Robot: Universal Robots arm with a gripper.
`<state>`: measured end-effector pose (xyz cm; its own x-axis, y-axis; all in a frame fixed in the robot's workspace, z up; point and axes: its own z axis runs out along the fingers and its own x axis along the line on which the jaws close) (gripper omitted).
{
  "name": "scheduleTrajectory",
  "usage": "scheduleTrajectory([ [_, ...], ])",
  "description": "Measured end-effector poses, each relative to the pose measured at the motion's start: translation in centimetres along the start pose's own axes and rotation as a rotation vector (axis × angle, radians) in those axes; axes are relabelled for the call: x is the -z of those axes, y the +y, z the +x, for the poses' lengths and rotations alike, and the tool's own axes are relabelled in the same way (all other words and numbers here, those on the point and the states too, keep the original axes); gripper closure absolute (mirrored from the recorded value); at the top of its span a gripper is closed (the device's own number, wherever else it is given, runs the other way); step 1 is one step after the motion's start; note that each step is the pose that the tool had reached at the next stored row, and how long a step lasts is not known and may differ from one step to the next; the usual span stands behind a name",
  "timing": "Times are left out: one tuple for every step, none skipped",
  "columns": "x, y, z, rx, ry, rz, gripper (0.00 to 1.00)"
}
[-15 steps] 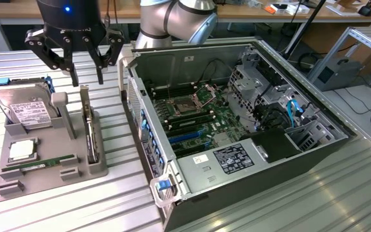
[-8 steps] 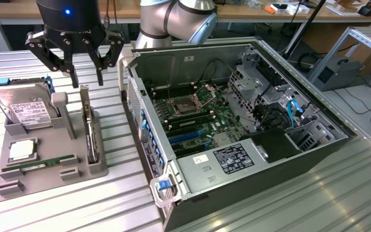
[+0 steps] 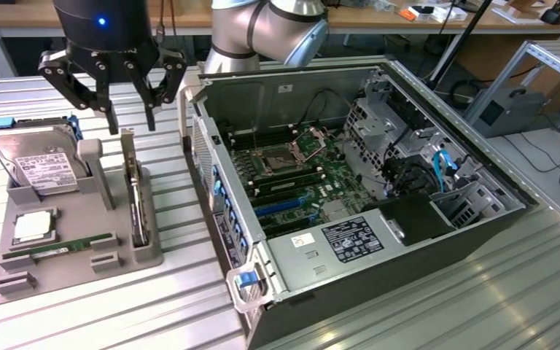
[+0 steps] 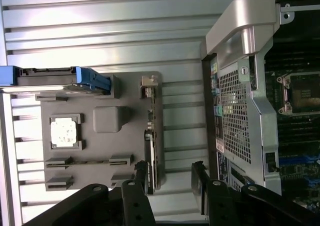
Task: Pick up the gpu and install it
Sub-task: 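Pick up the gpu and move the gpu toward the slot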
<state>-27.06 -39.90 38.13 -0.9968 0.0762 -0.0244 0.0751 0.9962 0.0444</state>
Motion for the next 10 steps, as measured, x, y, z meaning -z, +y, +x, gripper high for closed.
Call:
scheduleTrajectory([
  [-0.02,0.0,0.01,0.0,0.0,0.0,0.52],
  [-0.04,0.0,0.02,0.0,0.0,0.0001,0.52],
  [-0.06,-0.01,0.03,0.0,0.0,0.0,0.52],
  [-0.08,-0.01,0.05,0.0,0.0,0.0001,0.52],
  [-0.12,-0.01,0.06,0.0,0.0,0.0,0.52],
  [-0.15,-0.01,0.09,0.0,0.0,0.0,0.52],
  [-0.2,-0.02,0.11,0.0,0.0,0.0,0.52],
  [-0.23,-0.02,0.13,0.0,0.0,0.0,0.52],
  [-0.27,-0.02,0.14,0.0,0.0,0.0,0.52],
  [-0.3,-0.03,0.16,0.0,0.0,0.0,0.52],
])
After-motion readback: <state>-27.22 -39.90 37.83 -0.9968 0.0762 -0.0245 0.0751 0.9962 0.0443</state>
